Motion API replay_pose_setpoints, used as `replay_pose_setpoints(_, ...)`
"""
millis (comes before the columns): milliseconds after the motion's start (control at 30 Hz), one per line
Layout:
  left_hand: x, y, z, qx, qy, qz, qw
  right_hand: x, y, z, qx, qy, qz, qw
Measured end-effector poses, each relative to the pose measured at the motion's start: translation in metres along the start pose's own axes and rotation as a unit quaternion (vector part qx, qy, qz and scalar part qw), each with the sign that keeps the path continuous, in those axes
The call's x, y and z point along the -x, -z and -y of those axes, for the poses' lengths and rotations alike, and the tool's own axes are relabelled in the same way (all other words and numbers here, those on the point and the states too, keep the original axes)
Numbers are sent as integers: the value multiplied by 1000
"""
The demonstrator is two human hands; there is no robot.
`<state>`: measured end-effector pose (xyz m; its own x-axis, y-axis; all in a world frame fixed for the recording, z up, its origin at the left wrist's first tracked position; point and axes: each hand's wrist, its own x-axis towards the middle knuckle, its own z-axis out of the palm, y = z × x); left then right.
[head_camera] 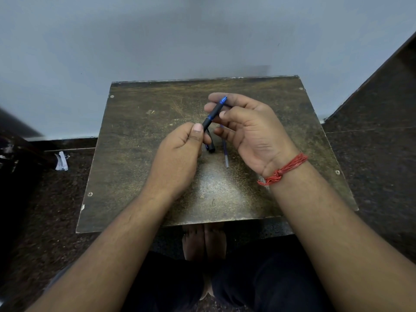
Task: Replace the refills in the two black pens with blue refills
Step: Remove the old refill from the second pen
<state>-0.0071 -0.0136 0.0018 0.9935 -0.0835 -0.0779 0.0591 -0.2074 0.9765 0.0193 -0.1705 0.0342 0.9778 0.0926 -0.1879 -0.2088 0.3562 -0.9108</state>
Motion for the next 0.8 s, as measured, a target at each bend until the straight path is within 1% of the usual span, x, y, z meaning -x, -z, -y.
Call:
replay_pose_setpoints(67, 0, 0, 0, 0, -1, 0, 1000, 0, 0, 0, -4, 0, 0, 1000)
replay_pose_setpoints(167, 1, 0, -1, -1, 0, 0, 1000, 0, -1, -1, -2, 1, -23, 1000)
replay_pose_setpoints(300, 1, 0, -2, -3, 3, 2, 1000, -1, -3, -5, 32, 4, -48, 998)
replay_pose_setpoints(367, 1, 0, -2, -6, 3, 2, 1000, -2, -2, -5, 36, 8, -47, 998)
replay_pose_setpoints(600, 1, 0, -2, 2, 6, 4, 1000, -1, 1, -1, -6, 4, -18, 1000)
replay_pose_setpoints(800, 1, 1, -2, -5, 2, 0, 1000, -2, 1, -3, 10, 0, -44, 999)
